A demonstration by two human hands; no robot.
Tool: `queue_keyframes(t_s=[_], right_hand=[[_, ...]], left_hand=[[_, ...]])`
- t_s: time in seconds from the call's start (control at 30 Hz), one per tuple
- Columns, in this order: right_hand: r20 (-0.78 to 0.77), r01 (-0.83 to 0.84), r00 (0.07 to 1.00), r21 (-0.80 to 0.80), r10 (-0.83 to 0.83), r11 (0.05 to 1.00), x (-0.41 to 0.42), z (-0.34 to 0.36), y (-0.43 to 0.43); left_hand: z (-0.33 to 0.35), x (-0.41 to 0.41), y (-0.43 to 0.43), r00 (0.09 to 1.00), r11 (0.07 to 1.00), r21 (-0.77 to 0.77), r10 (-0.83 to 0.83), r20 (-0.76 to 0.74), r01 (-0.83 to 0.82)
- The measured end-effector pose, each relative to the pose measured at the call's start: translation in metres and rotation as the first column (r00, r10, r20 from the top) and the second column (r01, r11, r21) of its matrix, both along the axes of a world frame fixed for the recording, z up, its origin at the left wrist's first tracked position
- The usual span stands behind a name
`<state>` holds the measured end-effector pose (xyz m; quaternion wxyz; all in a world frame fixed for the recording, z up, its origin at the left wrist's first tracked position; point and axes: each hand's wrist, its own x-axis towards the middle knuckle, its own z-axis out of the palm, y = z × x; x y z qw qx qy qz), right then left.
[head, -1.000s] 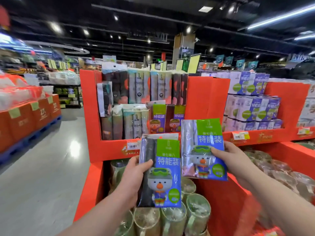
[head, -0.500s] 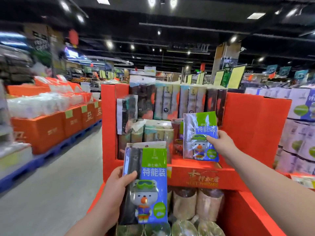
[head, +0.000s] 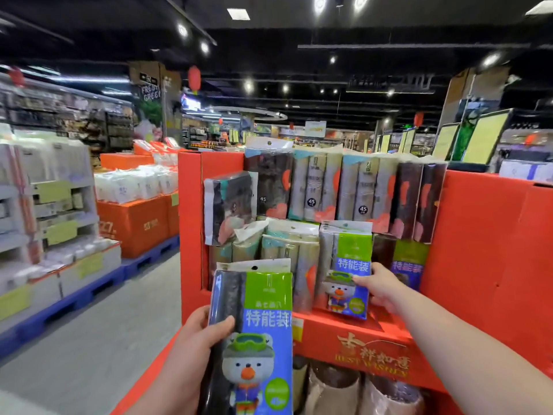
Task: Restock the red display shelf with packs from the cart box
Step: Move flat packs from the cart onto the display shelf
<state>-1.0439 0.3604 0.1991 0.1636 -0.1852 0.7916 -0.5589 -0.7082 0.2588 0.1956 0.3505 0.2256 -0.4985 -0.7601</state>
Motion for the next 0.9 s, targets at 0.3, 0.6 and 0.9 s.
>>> queue_keyframes(t_s=[0.3, 0.6, 0.9], right_hand=[[-0.052, 0.055, 0.998, 0.207, -0.046, 0.977, 0.009, 0.013, 0.003], [-0.025, -0.311, 0.95, 0.016, 0.311, 0.95, 0.099, 0.062, 0.04], [-0.066, -0.395, 0.918, -0.086, 0.391, 0.915, 0.115, 0.066, 0.085]], left_hand=[[0.01, -0.007, 0.007, 1.0, 0.999, 0.032, 0.006, -0.02, -0.006], [0.036, -0.053, 0.024, 0.991, 0.99, 0.055, -0.124, -0.056, 0.127], [0.041, -0.101, 0.032, 0.97, 0.868, -0.451, -0.122, 0.21, 0.207]])
